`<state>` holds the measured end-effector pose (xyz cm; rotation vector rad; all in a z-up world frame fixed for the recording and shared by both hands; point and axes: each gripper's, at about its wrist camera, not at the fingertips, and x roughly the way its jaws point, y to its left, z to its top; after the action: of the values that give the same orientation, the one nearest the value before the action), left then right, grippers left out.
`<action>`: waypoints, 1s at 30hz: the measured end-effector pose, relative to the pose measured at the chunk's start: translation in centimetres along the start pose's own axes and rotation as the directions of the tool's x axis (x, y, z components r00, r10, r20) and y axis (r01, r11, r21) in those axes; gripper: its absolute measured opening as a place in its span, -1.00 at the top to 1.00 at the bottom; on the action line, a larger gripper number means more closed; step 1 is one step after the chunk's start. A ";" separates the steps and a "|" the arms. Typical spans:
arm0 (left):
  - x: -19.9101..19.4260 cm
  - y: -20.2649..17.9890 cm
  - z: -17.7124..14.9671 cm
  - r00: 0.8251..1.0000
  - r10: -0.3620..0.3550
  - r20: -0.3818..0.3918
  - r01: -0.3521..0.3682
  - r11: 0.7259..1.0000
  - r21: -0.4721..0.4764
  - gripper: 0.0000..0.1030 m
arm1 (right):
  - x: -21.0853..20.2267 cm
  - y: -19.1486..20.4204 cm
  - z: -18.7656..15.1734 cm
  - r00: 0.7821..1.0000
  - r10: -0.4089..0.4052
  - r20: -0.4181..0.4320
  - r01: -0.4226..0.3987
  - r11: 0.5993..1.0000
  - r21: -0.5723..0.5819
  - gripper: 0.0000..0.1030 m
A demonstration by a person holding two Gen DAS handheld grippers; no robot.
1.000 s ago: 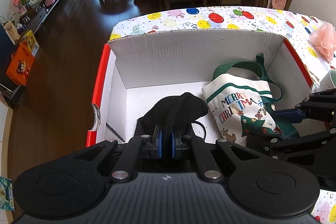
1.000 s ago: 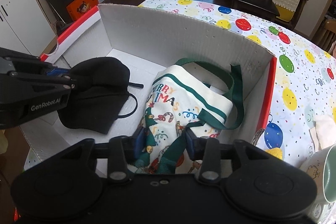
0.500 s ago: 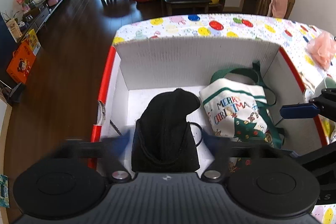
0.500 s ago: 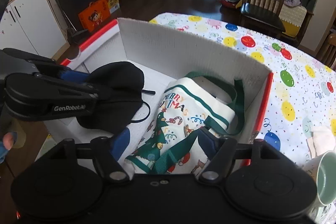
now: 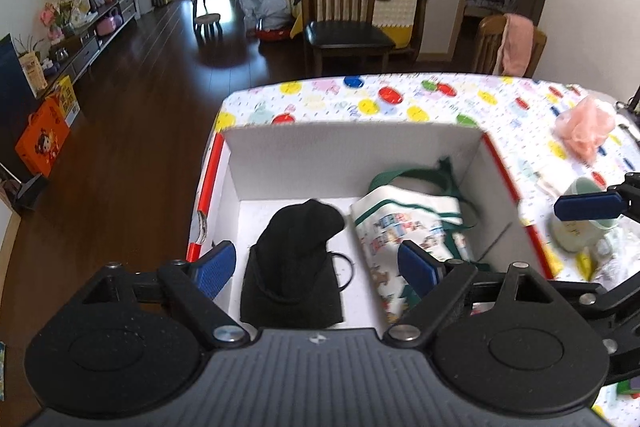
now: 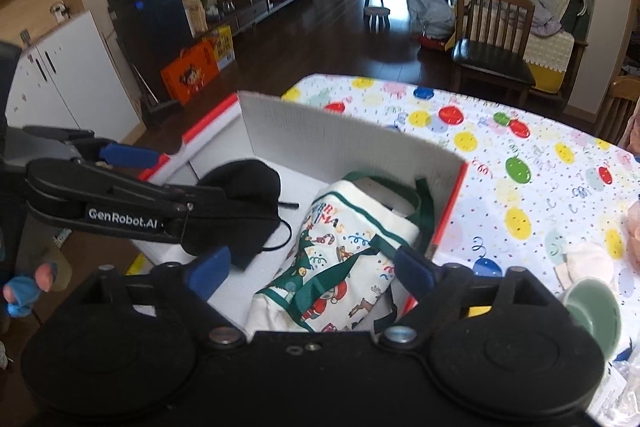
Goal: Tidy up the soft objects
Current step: 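Move the left tool to the yellow cloth while the right tool reaches the sponge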
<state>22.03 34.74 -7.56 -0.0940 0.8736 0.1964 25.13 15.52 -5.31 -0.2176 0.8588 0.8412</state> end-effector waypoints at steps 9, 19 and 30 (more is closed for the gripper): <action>-5.4 -3.3 -0.1 0.990 -0.083 0.116 0.083 0.997 0.005 -0.78 | -6.6 -0.5 -0.9 0.994 0.010 0.106 -0.008 1.000 -0.021 -0.99; -10.5 -8.4 -0.7 0.949 -0.193 0.249 0.198 0.980 0.006 -0.98 | -13.7 -3.7 -4.1 0.979 0.003 0.203 -0.006 1.000 0.016 -1.00; -12.6 -15.6 -2.5 0.903 -0.275 0.331 0.264 0.961 0.077 -0.99 | -18.7 -8.8 -10.9 0.962 -0.100 0.253 0.081 0.993 0.084 -1.00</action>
<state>15.51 17.42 0.57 -0.1472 0.5109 -0.0616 18.44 -6.24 0.11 -0.0802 0.6303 0.7328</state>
